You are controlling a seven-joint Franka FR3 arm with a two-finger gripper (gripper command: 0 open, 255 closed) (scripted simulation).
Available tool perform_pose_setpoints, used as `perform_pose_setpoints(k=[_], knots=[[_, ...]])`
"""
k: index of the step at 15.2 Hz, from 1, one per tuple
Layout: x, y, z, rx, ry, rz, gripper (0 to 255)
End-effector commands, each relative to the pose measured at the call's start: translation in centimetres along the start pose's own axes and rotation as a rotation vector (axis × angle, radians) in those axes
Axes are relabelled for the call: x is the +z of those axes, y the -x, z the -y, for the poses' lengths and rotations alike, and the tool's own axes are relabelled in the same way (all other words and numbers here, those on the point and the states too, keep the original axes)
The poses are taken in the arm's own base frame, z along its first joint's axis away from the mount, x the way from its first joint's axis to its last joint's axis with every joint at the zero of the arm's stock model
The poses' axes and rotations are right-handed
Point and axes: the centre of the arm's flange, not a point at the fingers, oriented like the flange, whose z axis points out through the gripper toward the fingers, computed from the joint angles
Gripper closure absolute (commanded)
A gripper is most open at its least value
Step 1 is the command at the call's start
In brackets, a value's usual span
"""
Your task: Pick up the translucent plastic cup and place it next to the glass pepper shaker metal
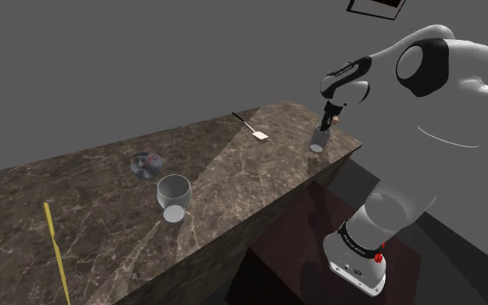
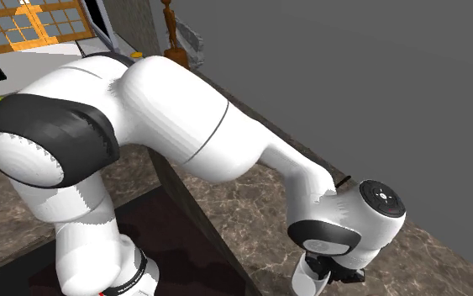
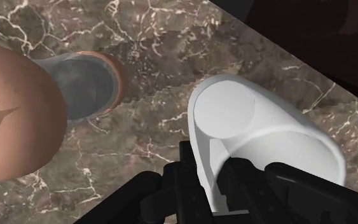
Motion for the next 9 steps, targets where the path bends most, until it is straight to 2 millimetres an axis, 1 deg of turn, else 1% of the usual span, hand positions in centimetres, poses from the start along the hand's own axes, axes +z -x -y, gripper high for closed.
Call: perform_pose_setpoints(k=[1,3,9], knots=[[1.04,-0.1,-0.06,0.0,0.001,0.0,255],[1.79,-0.12,-0.05,0.0,0.001,0.0,255],[1.79,-0.12,-0.05,0.0,0.001,0.0,255]])
